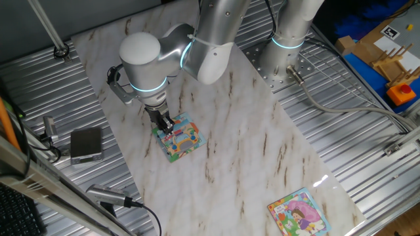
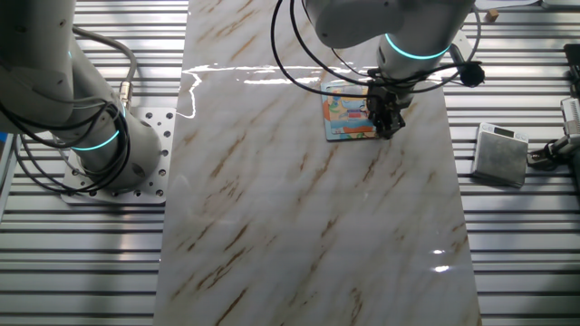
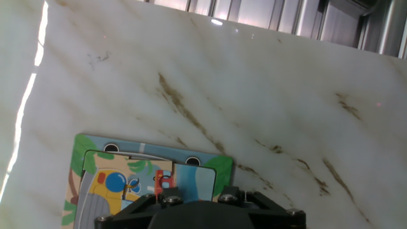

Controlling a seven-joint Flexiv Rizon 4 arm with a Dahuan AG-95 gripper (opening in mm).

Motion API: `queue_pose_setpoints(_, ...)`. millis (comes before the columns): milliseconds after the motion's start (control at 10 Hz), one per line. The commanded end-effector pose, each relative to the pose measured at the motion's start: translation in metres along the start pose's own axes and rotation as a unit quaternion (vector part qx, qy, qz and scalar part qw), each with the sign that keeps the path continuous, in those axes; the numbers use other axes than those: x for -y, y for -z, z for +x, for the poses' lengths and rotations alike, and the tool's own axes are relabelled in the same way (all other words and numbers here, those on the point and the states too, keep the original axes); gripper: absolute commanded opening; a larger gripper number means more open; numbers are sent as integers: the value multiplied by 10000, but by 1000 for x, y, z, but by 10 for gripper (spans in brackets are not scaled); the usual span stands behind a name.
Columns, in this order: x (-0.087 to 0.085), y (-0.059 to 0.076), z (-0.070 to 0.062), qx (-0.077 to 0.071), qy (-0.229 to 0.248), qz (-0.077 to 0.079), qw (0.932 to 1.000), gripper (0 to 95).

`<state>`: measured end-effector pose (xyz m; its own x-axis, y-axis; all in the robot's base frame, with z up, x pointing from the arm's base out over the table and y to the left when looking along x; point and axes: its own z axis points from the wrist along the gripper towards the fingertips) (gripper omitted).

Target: Assemble one piece of a puzzle

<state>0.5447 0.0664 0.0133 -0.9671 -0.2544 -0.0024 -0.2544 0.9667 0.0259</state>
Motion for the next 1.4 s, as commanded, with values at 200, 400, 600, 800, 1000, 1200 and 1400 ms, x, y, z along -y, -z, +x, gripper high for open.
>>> queue_pose_setpoints(200,1,1,0,-2,12,21,10000,380)
queue_pose_setpoints(400,3,2,0,-7,12,36,10000,380)
queue_pose_setpoints(600,4,1,1,-6,16,51,10000,380)
queue_pose_setpoints(800,5,-1,0,5,13,37,10000,380)
queue_pose_setpoints(1000,5,-1,0,2,5,29,10000,380)
queue_pose_setpoints(1200,5,-2,1,5,9,19,10000,380)
queue_pose_setpoints(1400,4,-2,2,10,16,12,10000,380)
